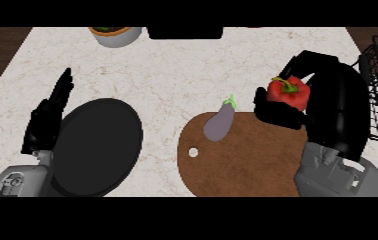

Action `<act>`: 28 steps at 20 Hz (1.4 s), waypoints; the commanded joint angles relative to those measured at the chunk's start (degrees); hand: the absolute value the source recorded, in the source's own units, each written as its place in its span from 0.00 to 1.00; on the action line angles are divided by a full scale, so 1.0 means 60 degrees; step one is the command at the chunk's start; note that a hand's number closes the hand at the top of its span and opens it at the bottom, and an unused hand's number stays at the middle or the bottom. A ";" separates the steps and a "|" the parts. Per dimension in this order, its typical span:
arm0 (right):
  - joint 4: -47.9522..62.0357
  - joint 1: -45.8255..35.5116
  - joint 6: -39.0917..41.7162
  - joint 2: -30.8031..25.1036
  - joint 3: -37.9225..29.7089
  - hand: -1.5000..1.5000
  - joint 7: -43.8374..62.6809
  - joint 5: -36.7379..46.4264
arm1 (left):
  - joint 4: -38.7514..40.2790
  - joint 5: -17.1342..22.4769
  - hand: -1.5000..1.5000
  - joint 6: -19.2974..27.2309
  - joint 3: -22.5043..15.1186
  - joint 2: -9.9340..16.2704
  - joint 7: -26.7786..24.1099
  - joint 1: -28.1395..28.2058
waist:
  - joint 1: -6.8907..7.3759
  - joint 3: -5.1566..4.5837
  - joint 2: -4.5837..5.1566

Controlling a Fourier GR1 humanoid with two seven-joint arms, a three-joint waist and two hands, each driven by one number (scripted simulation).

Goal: Pick the bell pepper from the cutting board and place it in the tiered basket

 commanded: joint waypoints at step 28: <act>0.5100 -0.2023 0.1812 -0.5828 -0.4181 1.00 -0.4170 -0.0109 | 0.0041 -0.0530 0.50 -0.0178 0.0112 -0.0583 -0.0128 -0.0143 | 0.0173 0.0007 0.0071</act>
